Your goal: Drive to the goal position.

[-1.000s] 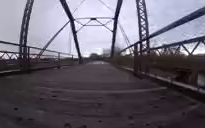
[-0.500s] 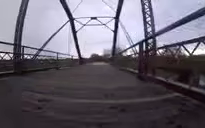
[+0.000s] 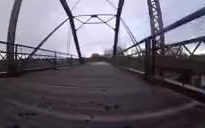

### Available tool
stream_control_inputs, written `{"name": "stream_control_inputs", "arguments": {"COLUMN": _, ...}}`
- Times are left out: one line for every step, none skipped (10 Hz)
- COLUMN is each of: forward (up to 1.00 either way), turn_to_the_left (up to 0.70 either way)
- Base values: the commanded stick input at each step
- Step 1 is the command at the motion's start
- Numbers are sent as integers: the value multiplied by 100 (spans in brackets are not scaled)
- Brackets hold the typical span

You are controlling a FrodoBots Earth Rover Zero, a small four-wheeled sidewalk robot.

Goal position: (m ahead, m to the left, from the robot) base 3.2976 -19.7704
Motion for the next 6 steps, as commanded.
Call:
{"name": "stream_control_inputs", "arguments": {"forward": 100, "turn_to_the_left": 0}}
{"name": "stream_control_inputs", "arguments": {"forward": 100, "turn_to_the_left": 0}}
{"name": "stream_control_inputs", "arguments": {"forward": 100, "turn_to_the_left": 0}}
{"name": "stream_control_inputs", "arguments": {"forward": 100, "turn_to_the_left": 0}}
{"name": "stream_control_inputs", "arguments": {"forward": 100, "turn_to_the_left": 0}}
{"name": "stream_control_inputs", "arguments": {"forward": 100, "turn_to_the_left": 0}}
